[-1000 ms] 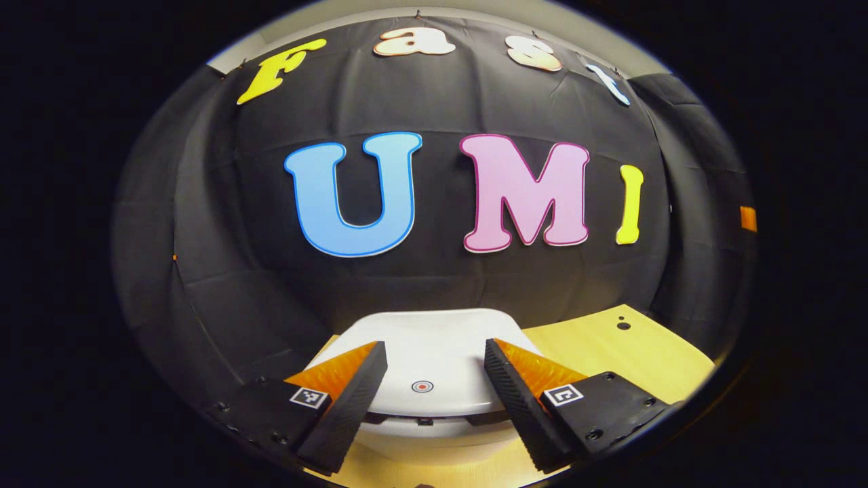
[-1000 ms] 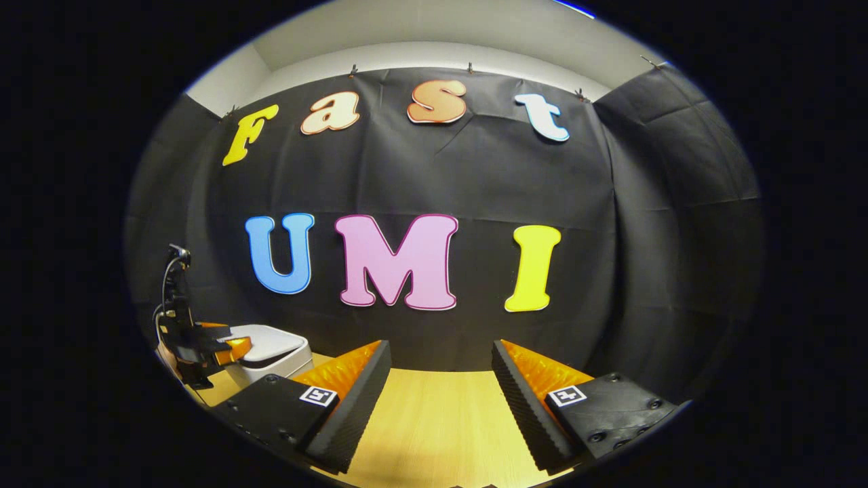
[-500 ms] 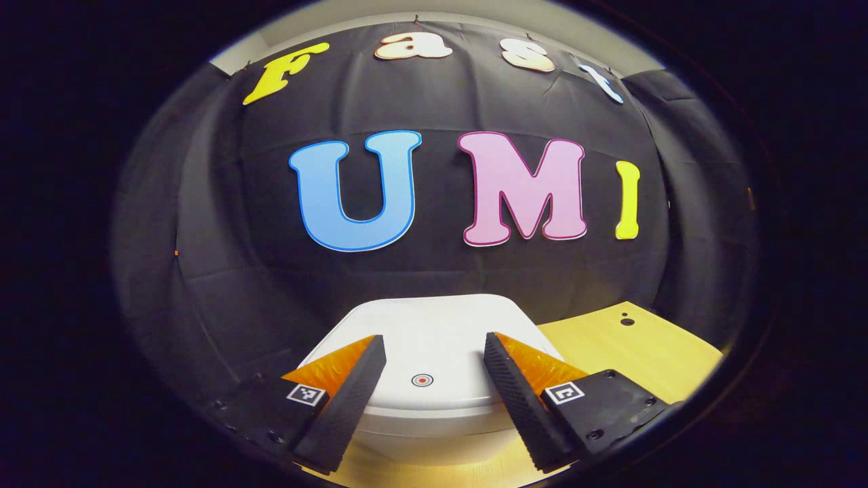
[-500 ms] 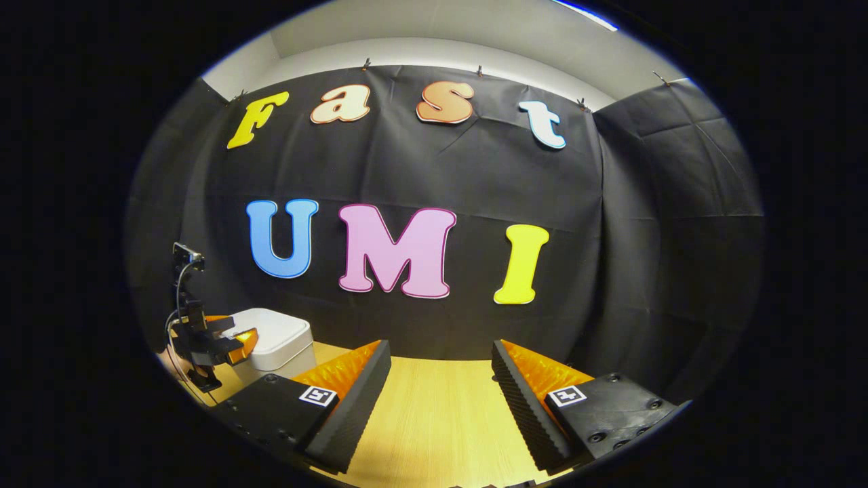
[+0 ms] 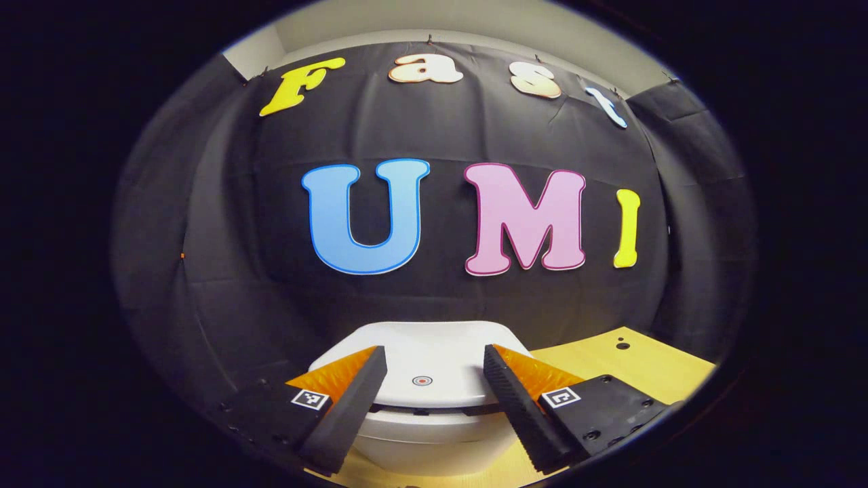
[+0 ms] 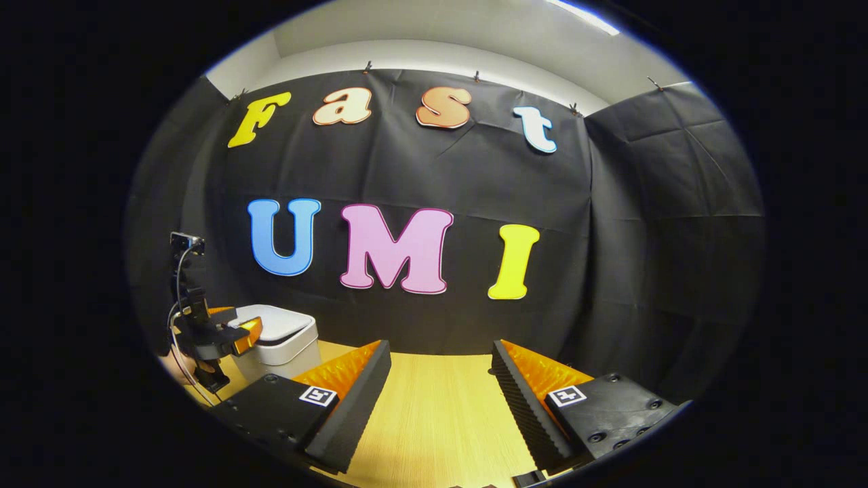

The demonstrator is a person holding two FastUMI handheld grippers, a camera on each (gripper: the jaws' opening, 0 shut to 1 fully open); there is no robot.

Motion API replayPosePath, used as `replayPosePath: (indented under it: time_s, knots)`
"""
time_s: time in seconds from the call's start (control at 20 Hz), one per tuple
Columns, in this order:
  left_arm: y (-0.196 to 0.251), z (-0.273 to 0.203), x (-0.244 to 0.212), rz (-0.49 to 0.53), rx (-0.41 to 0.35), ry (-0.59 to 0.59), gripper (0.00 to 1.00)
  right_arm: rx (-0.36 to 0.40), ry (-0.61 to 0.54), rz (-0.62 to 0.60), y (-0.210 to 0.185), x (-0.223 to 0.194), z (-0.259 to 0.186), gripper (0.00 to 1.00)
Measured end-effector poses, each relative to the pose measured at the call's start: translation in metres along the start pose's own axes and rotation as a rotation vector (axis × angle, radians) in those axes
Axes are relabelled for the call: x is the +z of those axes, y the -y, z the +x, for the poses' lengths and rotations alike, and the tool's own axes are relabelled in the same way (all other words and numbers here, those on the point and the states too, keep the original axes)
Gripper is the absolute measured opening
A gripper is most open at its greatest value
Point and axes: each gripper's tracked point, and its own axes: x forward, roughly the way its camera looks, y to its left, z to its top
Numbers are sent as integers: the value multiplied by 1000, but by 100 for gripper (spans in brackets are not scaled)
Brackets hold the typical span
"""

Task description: Press the lid of the desktop garbage bin to open it, pick up the crumpled paper on the desktop and throw it into the bin, then pick up the pop can on the desktop and drop it into the bin, and finally close the garbage bin lid.

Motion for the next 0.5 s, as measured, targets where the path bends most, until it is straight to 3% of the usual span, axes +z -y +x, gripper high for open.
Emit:
replayPosePath:
  time_s: [0.05, 0.35, 0.4, 0.45, 0.5]
  knots:
    - [-1, 1, -15, 7, -4, -56, 100, -6, -5, -1, 3, -3, 0, 96]
    - [2, 3, -24, 3, -6, -87, 100, -10, 0, 22, 22, -6, 5, 96]
    - [2, 2, -24, -2, -4, -80, 100, 3, -6, 26, 23, -10, 8, 88]
    - [1, 2, -25, 0, -3, -80, 100, 20, -12, 30, 24, -13, 10, 96]
    - [1, 0, -24, -3, -2, -63, 100, 37, -12, 33, 25, -15, 12, 96]
